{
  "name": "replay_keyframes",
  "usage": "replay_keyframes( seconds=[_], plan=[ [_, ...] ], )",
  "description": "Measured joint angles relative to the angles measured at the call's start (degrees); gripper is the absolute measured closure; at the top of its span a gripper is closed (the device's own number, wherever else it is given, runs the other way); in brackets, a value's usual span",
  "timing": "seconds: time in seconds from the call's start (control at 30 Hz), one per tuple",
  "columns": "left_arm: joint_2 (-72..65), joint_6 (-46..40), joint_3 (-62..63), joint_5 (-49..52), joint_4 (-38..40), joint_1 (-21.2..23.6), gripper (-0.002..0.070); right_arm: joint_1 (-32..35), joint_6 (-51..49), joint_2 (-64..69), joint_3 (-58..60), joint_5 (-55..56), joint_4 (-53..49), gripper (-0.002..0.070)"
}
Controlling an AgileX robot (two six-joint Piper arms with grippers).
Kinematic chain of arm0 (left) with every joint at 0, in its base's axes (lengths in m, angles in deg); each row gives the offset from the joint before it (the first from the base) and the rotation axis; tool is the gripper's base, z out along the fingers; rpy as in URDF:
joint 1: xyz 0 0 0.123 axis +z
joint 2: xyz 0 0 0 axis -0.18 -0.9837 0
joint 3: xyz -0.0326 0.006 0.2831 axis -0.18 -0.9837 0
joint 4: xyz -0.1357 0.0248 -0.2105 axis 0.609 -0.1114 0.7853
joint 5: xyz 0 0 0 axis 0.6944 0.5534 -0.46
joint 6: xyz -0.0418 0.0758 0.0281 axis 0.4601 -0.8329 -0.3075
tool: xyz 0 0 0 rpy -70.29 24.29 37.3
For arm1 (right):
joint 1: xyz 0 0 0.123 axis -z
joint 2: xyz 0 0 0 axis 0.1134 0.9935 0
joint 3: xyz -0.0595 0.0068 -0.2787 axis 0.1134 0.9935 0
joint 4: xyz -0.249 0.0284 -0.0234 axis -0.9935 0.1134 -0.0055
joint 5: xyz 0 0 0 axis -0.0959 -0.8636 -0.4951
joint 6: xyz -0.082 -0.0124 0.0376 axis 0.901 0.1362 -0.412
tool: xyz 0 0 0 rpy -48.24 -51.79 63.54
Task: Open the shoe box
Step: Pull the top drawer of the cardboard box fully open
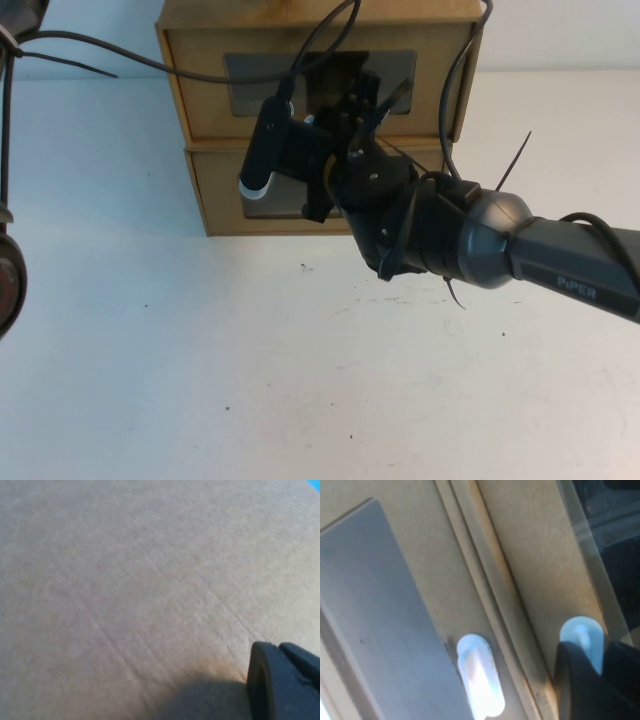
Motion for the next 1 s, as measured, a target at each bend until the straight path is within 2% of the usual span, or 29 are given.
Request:
replay_keyframes(
  seconds=[0.37,0.67,0.83,1.0],
  plan=[
    [0.0,2.6,0.0,0.5,0.0,0.0,0.0679,-0.6,6.7,0.0,0.1,-1.6,4.6,0.0606],
    [0.0,5.1,0.0,0.8,0.1,0.0,0.0679,-1.3,8.3,-1.7,1.1,-1.9,7.5,0.0610],
    [0.0,5.3,0.0,1.5,0.2,0.0,0.0679,-2.4,8.7,-3.2,3.8,-2.7,8.6,0.0656],
    [0.1,5.4,0.0,2.5,0.8,0.0,0.0679,-2.5,8.7,-5.0,6.8,-2.7,8.2,0.0659]
  ],
)
